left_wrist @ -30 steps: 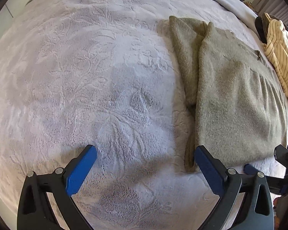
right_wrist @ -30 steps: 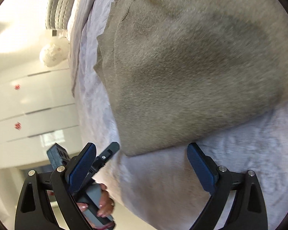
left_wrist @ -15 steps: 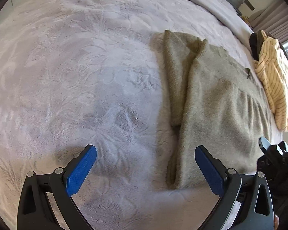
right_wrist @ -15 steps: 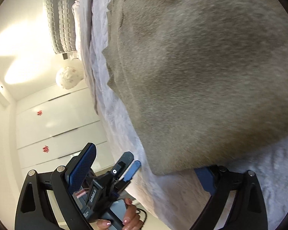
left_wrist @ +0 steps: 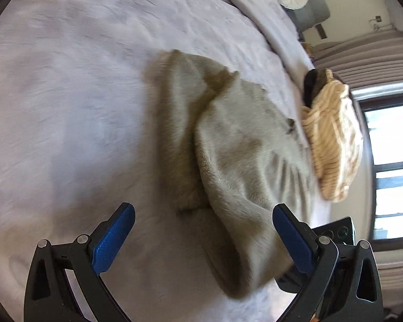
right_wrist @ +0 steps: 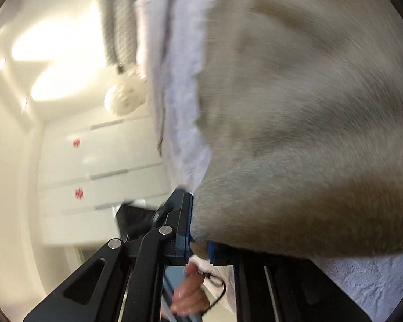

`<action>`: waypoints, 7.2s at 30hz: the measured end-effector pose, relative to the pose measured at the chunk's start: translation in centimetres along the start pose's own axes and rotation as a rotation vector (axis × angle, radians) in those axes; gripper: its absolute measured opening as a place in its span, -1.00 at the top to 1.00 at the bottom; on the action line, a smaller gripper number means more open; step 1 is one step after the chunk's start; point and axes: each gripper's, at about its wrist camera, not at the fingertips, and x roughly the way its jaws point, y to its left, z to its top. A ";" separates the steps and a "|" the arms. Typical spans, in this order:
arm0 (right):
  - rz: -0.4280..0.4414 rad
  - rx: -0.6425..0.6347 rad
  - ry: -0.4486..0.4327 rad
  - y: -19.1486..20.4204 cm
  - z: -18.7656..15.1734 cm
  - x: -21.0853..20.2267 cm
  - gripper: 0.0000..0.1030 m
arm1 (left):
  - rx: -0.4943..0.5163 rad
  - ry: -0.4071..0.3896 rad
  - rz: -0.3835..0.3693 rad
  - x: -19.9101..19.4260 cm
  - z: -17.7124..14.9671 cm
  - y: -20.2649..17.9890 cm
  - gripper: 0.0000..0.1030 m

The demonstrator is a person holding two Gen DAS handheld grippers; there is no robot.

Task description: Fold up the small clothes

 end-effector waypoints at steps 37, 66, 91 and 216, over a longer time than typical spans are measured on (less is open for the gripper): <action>-0.592 -0.382 0.007 3.4 7.7 -7.2 0.65 | 0.243 0.101 0.232 9.9 1.6 -8.0 -0.63; -0.361 -0.234 -0.060 -2.3 10.2 -14.5 0.73 | 0.464 0.028 -0.088 10.0 0.9 -27.3 0.66; -0.197 0.011 -0.217 -9.3 12.8 -23.4 0.66 | 0.706 0.092 -0.024 19.3 -6.5 -36.5 -0.24; -0.609 -0.144 -0.179 -5.0 19.5 -26.0 -0.21 | 0.437 -0.029 0.469 18.6 -2.9 -24.0 -0.70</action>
